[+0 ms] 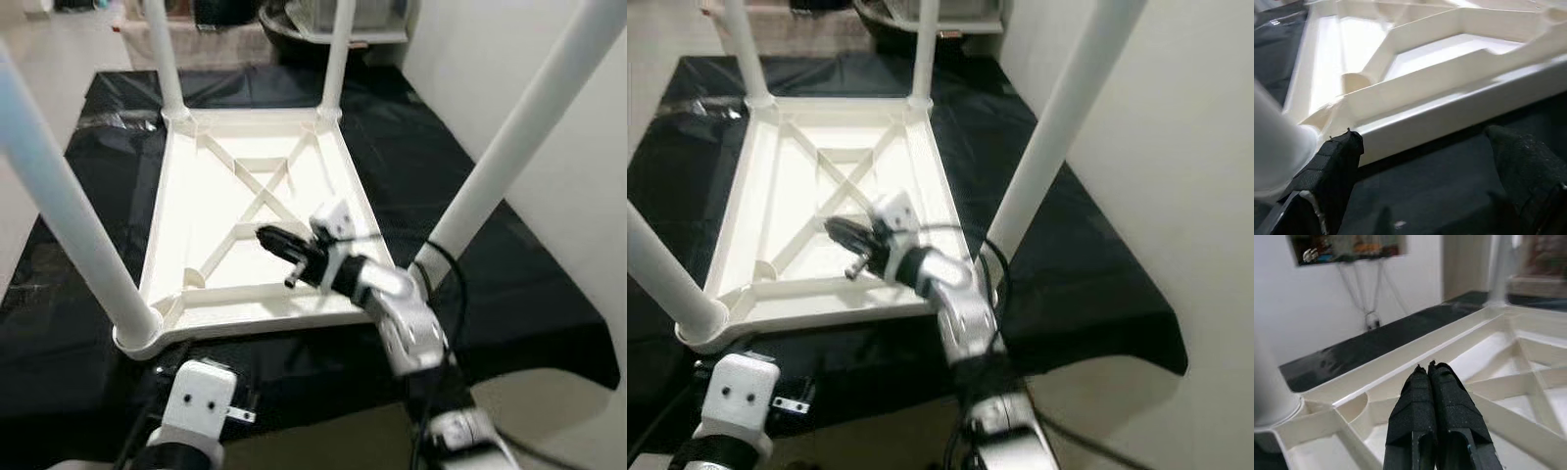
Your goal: Building children table
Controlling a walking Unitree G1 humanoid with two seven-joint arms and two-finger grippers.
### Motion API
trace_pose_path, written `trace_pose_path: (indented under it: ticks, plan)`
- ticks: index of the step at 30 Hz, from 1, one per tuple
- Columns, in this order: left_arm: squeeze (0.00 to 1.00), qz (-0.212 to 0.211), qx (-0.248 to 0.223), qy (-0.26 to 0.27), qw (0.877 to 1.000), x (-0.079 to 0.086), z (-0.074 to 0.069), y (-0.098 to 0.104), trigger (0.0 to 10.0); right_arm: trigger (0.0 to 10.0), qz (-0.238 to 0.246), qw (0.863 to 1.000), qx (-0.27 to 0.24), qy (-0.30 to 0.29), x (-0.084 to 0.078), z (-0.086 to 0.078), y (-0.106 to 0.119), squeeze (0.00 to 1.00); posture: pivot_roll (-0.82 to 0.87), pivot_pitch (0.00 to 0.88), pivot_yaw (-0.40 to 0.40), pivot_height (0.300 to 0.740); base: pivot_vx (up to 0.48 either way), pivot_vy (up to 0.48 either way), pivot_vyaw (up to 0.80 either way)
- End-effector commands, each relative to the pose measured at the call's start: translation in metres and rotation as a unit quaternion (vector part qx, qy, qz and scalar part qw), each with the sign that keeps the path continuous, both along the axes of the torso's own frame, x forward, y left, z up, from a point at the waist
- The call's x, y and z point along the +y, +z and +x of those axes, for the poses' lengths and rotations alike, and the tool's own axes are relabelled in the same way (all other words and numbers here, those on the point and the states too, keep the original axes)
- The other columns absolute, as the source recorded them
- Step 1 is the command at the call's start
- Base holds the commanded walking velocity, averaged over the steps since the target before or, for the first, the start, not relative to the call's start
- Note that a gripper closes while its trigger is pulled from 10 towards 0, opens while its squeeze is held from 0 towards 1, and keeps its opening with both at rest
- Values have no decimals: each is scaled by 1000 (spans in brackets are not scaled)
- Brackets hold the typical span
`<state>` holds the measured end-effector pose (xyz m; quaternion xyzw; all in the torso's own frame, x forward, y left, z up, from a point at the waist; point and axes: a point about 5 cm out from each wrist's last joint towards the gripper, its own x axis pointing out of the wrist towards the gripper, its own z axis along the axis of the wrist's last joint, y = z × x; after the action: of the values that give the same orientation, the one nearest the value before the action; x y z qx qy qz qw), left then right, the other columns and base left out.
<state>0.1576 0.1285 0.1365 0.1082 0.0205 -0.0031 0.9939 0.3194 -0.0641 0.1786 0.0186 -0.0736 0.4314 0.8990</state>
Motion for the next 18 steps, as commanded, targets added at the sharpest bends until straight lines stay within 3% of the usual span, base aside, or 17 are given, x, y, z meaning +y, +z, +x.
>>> trace_pose_path:
  ticks: [1, 2, 5, 8, 13, 14, 15, 16, 18]
  plan:
    - [0, -3, 9, 4, 1000, 0, 0, -6, 10000, 10000, -5, 999, -6, -39, -12, -1, -1, 0, 7, 72, -73, 734, 0, 0, 0]
    - [0, -3, 9, 4, 1000, 0, 0, -6, 10000, 10000, -5, 999, -6, -39, -12, -1, -1, 0, 7, 72, -73, 734, 0, 0, 0]
    - [0, 9, 18, 19, 1000, 5, 4, -11, 10000, 10000, -14, 994, 21, -106, -34, -10, -18, 0, 3, 63, -63, 734, 0, 0, 0]
    - [0, 8, 20, 23, 1000, 7, 6, -13, 10000, 10000, -18, 991, 31, -127, -42, -16, -24, 0, 1, 60, -58, 734, 0, 0, 0]
    - [0, -1, 22, 20, 1000, 7, 9, -16, 10000, 10000, -25, 988, 50, -145, -46, -29, -35, 0, -3, 51, -46, 734, 0, 0, 0]
    - [0, -2, 22, 19, 1000, 7, 10, -18, 10000, 10000, -30, 987, 51, -152, -46, -32, -37, 63, -2, 50, -42, 734, 0, 0, 0]
    - [0, -2, 22, 19, 1000, 7, 10, -18, 10000, 10000, -30, 987, 51, -152, -46, -32, -37, 63, -2, 50, -42, 734, 0, 0, 0]
    - [0, -2, 23, 18, 1000, 7, 10, -19, 10000, 10000, -25, 987, 53, -151, -45, -34, -38, 1000, -2, 50, -42, 734, 0, 0, 0]
    - [0, -1, 23, 17, 1000, 7, 10, -20, 10000, 10000, -25, 987, 53, -148, -43, -36, -39, 1000, 2, 46, -39, 734, 0, 0, 0]
